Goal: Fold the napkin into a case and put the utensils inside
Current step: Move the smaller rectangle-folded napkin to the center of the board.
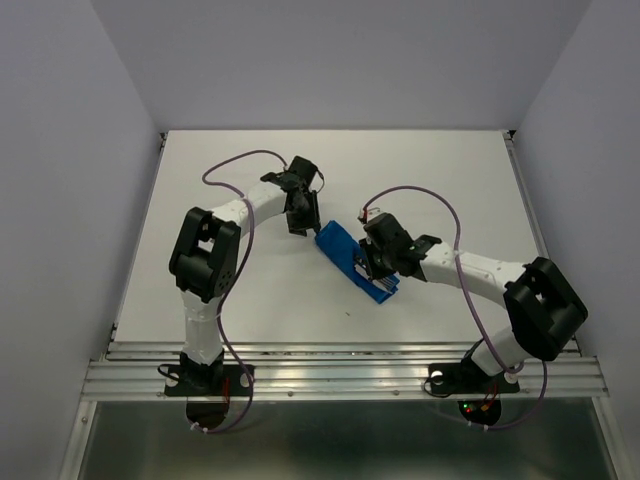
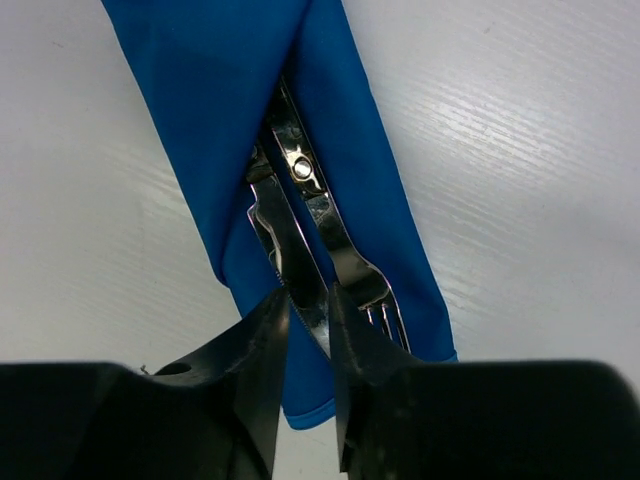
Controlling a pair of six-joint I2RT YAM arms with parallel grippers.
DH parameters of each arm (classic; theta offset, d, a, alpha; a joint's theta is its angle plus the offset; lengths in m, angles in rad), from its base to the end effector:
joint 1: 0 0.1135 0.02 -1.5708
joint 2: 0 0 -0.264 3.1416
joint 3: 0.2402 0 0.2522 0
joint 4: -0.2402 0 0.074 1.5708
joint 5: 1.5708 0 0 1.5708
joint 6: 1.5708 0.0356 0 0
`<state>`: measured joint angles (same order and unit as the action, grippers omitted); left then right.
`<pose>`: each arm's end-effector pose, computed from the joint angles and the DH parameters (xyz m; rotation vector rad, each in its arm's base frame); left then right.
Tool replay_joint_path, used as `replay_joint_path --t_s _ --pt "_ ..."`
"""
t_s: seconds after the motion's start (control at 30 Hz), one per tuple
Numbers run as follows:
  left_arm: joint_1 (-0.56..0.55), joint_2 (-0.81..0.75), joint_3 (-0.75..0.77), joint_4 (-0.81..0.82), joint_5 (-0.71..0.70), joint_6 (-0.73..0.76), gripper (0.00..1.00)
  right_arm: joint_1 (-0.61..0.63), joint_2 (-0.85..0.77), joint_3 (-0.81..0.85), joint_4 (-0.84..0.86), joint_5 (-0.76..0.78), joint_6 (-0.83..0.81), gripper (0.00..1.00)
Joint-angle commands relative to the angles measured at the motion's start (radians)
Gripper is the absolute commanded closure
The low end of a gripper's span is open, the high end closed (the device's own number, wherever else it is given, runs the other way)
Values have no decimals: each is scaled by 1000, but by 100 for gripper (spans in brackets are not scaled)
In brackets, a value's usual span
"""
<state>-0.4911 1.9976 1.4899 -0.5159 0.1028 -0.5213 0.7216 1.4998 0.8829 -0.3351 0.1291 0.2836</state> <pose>0.3770 -0.2057 0.1937 -0.0018 2.6709 -0.4836 0.2276 0.1942 0.1950 -0.4983 2.4793 0.2461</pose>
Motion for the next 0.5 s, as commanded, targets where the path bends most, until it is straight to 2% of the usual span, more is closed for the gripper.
replay_joint_path --t_s 0.0,0.07,0.23,0.33,0.4,0.47 --pt "-38 -140 47 -21 -51 -16 55 4 2 45 54 42 25 76" --pt "-44 -157 49 -3 -5 -11 58 4 -4 42 67 98 69 82" --pt "-79 -129 75 19 64 6 70 4 -18 34 79 139 124 87" --pt "-84 -74 87 31 89 7 85 4 -18 34 79 118 127 87" --pt "-86 -19 107 25 94 10 99 4 -18 31 80 93 120 87" --pt "-86 15 136 27 92 14 100 4 -16 31 81 50 103 87"
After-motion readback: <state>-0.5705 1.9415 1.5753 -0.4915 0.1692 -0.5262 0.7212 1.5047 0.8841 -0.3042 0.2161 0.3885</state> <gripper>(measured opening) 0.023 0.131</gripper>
